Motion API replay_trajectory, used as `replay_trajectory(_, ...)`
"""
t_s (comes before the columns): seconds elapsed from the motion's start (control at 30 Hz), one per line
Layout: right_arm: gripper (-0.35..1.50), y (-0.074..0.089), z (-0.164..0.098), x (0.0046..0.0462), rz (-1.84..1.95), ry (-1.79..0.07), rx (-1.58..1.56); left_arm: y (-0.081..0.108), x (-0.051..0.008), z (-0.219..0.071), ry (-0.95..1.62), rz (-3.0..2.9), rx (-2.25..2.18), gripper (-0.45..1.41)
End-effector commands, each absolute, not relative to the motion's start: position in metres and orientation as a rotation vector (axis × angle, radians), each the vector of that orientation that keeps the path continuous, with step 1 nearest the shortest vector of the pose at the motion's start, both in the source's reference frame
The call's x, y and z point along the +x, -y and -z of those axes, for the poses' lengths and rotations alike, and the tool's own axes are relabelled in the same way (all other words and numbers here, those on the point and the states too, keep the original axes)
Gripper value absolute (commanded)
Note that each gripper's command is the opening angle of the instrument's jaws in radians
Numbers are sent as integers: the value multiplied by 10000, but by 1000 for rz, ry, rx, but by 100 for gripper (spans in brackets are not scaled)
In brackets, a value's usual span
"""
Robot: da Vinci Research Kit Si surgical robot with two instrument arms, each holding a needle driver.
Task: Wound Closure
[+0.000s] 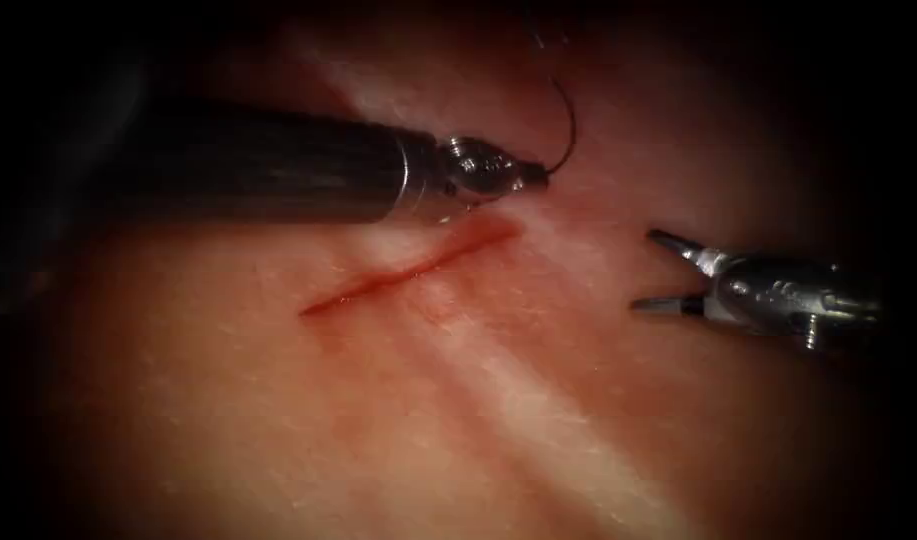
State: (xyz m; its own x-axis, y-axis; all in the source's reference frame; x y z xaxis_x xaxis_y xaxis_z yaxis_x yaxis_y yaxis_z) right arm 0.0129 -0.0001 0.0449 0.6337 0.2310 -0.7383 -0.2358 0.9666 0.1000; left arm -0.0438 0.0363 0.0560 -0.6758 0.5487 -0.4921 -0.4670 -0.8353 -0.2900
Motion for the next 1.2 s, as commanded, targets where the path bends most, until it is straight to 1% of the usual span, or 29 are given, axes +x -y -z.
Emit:
replay_trajectory(0.03, 137, -2, -454, 137, -268, -849, -11, -366, -441, -560, 191, -2454, -788, -45)
replay_trajectory(0.17, 137, -5, -455, 136, -332, -873, 6, -366, -435, -546, 176, -2493, -823, -45)
replay_trajectory(0.3, 131, -9, -459, 137, -434, -929, 100, -359, -425, -528, 104, -2578, -912, -45)
replay_trajectory(0.37, 121, -12, -462, 137, -490, -996, 182, -352, -416, -518, 70, -2607, -953, -45)
replay_trajectory(0.43, 99, -17, -467, 136, -568, -1049, 317, -340, -404, -503, 18, -2655, -997, -45)
replay_trajectory(0.5, 95, -22, -470, 134, -607, -1061, 379, -331, -396, -492, -17, -2670, -1029, -45)
replay_trajectory(0.67, 95, -51, -479, 130, -660, -1119, 498, -302, -379, -463, -96, -2710, -1107, -45)
replay_trajectory(0.8, 95, -73, -481, 130, -668, -1167, 534, -282, -376, -446, -124, -2735, -1157, -45)
replay_trajectory(0.97, 95, -100, -480, 150, -611, -1233, 606, -262, -375, -430, -155, -2742, -1209, -45)
replay_trajectory(1.07, 99, -100, -486, 163, -624, -1236, 699, -257, -370, -426, -197, -2759, -1238, -45)
replay_trajectory(1.2, 100, -100, -489, 168, -622, -1244, 769, -256, -365, -425, -254, -2790, -1269, -45)
